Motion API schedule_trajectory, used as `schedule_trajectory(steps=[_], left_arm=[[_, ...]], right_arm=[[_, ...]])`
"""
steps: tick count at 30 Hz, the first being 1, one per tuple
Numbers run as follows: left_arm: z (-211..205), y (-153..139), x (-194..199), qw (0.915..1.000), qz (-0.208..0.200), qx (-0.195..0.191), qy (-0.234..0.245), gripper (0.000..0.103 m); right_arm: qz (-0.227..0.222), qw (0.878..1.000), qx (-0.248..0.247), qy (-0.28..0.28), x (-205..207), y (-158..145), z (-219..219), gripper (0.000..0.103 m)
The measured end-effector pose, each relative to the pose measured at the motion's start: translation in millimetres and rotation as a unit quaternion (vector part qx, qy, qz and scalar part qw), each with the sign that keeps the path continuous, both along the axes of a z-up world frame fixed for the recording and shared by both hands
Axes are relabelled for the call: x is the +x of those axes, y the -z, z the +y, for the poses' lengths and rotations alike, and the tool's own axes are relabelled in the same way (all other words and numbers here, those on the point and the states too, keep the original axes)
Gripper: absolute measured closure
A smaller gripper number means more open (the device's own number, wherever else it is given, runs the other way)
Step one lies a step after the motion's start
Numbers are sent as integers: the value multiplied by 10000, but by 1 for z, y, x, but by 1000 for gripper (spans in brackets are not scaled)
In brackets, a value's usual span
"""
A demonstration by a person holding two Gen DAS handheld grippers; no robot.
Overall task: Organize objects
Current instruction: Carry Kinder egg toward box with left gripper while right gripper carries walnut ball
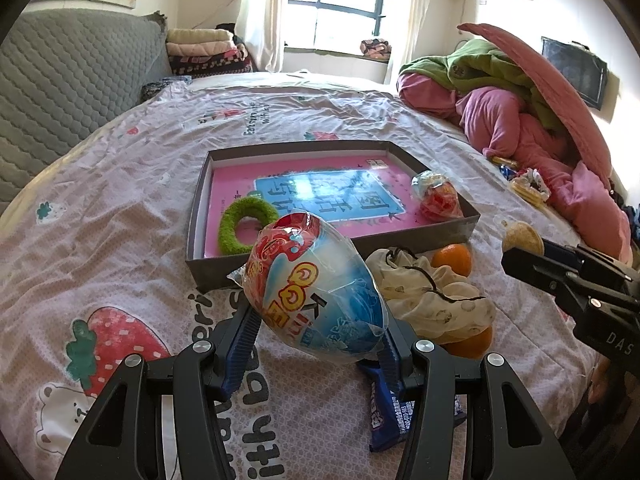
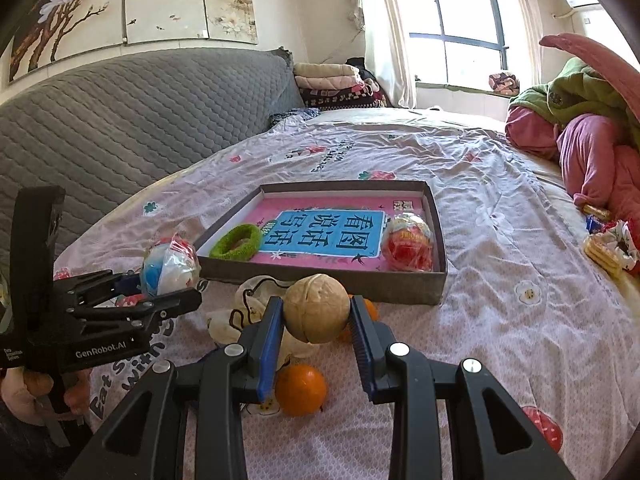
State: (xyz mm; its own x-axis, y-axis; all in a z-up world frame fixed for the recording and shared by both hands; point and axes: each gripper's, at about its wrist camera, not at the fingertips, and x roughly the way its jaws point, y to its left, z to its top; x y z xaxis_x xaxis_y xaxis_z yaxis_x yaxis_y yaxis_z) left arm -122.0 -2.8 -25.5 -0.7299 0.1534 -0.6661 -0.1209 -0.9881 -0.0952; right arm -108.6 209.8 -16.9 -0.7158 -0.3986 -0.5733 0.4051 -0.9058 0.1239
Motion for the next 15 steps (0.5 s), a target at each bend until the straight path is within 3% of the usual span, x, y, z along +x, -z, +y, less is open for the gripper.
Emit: schedule_trajectory(steps=[15], left_arm=[[5,0,-6,9999,-9,-120,-79,47]], right_arm=[[46,9998,-160,-148,-10,-10,-2,69]])
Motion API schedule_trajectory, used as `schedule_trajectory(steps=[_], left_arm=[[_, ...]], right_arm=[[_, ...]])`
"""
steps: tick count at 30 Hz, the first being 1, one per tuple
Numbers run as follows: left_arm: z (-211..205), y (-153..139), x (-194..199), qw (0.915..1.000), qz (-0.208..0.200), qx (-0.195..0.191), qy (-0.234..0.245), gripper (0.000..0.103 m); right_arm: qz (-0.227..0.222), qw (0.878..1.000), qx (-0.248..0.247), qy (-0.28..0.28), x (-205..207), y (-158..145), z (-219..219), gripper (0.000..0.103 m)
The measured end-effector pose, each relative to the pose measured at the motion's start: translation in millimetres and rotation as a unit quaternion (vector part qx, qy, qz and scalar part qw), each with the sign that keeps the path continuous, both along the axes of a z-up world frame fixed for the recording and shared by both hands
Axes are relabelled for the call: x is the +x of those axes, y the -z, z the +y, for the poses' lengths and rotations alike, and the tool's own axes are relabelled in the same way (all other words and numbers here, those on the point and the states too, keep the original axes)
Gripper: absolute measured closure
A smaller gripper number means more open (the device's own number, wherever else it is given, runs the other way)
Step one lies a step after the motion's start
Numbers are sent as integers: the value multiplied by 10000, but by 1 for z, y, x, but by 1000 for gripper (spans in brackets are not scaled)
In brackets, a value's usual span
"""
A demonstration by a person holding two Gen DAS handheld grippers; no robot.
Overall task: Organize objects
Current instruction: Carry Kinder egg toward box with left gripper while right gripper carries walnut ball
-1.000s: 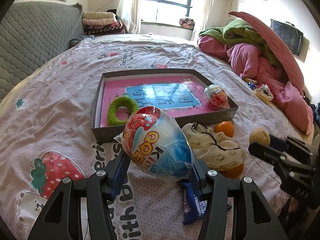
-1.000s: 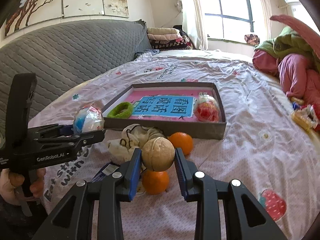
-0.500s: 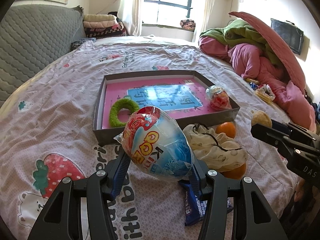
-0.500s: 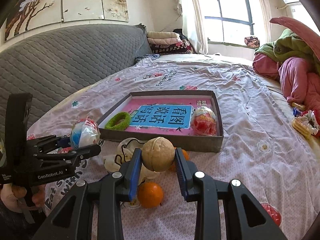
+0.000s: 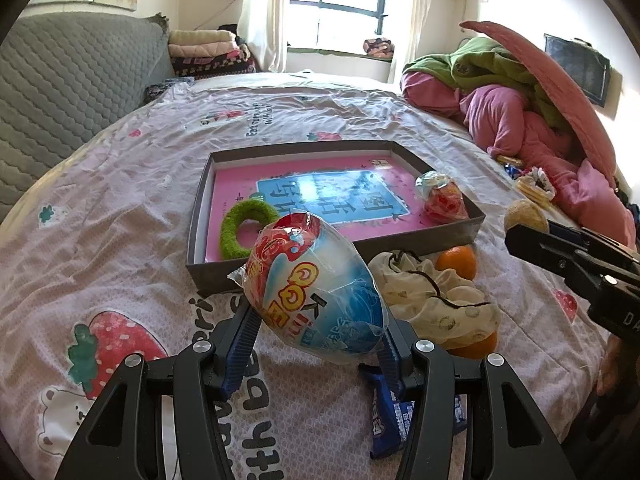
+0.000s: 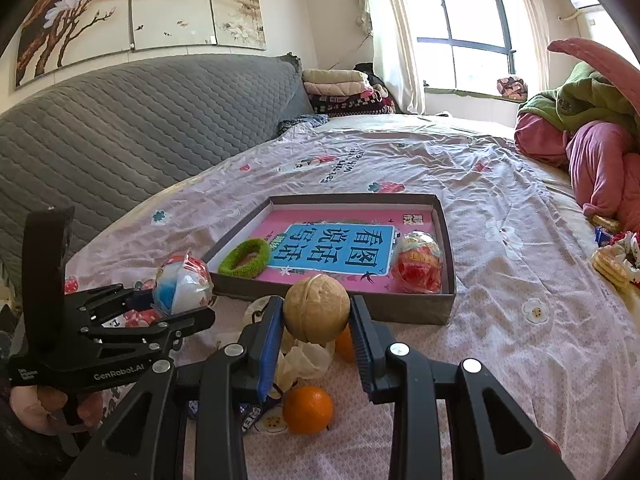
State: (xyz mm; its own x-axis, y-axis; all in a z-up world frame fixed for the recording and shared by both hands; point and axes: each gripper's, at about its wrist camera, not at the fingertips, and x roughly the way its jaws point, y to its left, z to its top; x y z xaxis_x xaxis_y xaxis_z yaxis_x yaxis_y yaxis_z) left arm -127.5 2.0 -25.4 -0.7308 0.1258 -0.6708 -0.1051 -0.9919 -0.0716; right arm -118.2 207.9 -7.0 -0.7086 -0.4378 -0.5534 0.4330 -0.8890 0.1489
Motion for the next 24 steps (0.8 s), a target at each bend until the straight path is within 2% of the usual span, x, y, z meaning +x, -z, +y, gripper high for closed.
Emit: schedule_trajectory(steps=[7,24], left_arm=[[1,-7,-5,10000,58,-15,-36,47],[0,-28,-27,9999,114,-50,-34,47]], right_arm=[[-52,9999,-156,23,-8,-4,5,69],[170,9997,6,-154,-32,-14,-14,69]])
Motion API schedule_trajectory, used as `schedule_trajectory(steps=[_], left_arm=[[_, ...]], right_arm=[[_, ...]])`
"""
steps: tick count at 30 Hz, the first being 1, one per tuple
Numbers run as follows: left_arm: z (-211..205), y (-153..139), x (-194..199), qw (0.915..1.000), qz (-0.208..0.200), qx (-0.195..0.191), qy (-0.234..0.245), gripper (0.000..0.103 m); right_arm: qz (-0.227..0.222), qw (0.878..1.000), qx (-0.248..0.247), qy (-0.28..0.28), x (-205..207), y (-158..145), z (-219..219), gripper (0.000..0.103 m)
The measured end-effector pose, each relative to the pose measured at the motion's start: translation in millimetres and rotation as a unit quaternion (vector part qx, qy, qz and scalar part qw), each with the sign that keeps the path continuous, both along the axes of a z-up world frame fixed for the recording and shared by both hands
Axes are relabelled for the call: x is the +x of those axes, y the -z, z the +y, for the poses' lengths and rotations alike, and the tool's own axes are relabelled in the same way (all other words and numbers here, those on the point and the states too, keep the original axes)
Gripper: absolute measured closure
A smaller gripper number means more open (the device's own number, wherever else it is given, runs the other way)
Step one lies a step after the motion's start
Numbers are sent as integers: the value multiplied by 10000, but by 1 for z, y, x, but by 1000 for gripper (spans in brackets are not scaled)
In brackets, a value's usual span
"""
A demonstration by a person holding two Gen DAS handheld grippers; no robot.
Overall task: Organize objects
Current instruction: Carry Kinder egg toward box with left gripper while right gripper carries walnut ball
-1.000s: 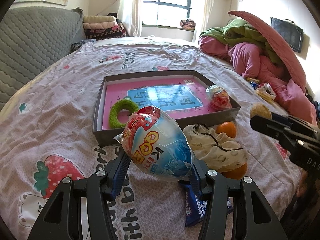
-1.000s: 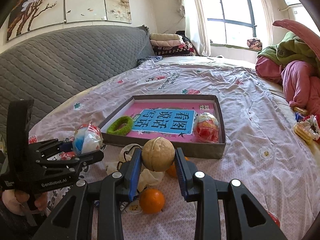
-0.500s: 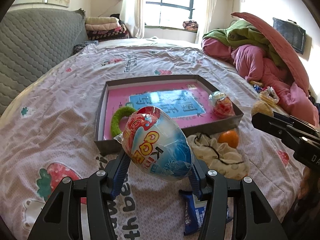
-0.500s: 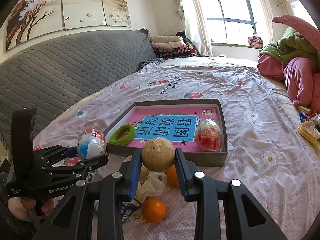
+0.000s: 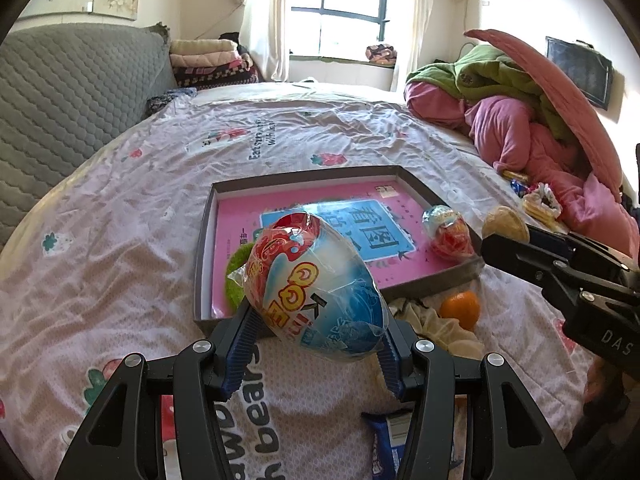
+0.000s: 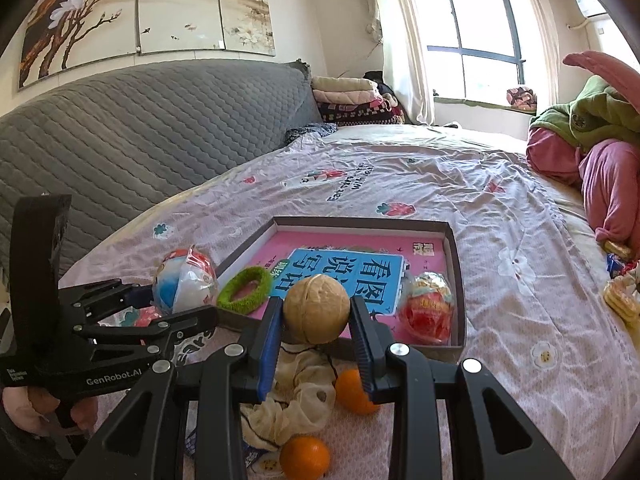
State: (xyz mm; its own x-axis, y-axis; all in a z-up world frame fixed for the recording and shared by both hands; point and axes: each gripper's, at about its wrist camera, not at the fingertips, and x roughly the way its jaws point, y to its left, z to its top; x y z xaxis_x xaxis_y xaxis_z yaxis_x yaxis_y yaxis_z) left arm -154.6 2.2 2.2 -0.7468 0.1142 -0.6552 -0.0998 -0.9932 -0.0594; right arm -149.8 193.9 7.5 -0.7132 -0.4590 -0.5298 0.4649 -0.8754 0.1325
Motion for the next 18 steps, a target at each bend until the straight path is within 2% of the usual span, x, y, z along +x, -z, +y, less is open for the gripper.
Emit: schedule_trajectory(steps=[18], left_arm=[[-7,-11,-33,10000,-37,-35,-70,47]], right_arm=[[232,9997,90,-33,-24,-5,-7,69]])
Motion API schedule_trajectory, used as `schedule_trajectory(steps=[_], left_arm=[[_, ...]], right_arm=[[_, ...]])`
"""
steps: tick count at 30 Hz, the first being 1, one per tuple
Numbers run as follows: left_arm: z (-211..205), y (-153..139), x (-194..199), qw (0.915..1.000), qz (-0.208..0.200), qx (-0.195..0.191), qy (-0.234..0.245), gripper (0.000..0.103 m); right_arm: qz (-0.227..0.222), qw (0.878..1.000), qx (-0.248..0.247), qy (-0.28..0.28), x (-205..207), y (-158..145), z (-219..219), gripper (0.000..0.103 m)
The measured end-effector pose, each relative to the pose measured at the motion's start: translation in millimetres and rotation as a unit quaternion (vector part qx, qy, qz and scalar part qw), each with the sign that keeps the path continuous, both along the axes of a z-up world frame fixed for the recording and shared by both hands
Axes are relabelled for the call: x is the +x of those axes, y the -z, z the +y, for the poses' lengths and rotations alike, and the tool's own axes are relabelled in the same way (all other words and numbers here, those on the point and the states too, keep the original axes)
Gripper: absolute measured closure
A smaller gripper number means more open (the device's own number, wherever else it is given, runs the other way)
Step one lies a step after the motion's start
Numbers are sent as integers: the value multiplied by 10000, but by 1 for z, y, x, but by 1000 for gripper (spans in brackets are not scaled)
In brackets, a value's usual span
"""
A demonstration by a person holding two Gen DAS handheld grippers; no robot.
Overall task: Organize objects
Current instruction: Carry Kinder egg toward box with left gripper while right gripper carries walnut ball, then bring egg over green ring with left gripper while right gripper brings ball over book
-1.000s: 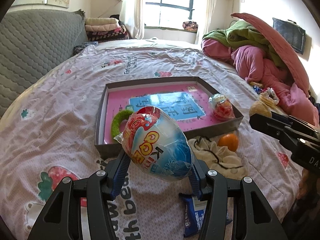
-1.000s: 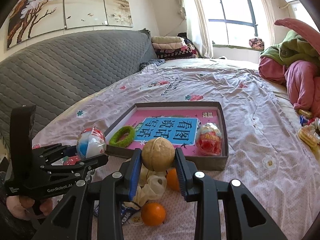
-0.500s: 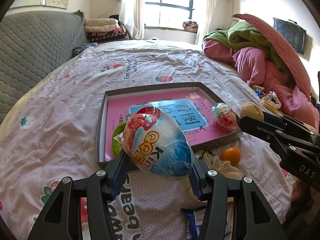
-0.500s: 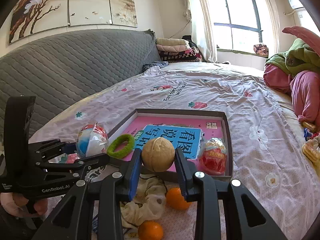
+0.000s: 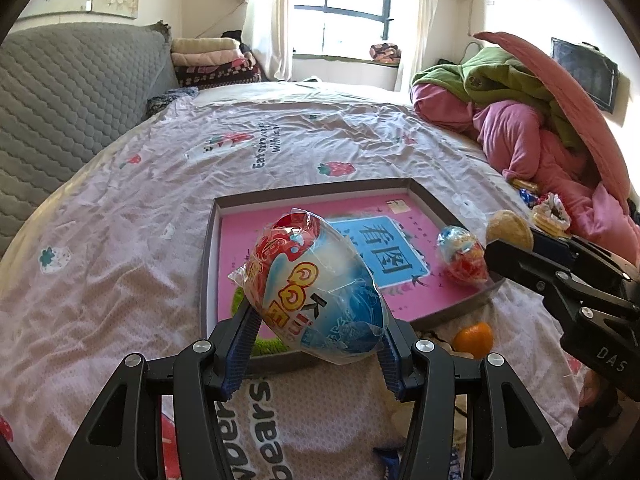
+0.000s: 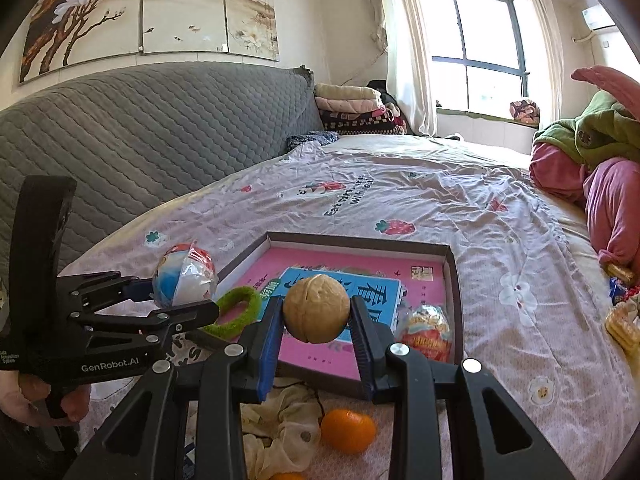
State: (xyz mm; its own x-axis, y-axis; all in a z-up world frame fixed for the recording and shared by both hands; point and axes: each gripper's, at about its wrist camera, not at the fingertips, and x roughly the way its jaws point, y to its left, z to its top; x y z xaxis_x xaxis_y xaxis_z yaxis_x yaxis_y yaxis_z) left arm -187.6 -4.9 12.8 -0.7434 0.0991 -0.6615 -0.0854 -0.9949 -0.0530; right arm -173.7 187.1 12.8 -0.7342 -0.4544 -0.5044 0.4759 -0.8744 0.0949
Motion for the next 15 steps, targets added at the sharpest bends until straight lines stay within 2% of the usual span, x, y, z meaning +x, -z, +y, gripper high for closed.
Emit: schedule_trajectory(steps=[15], left_arm=[[-12,-14,-21,9999,149,-12,-82,47]], right_arm=[[202,9994,263,27,-16,-1,-9,69]])
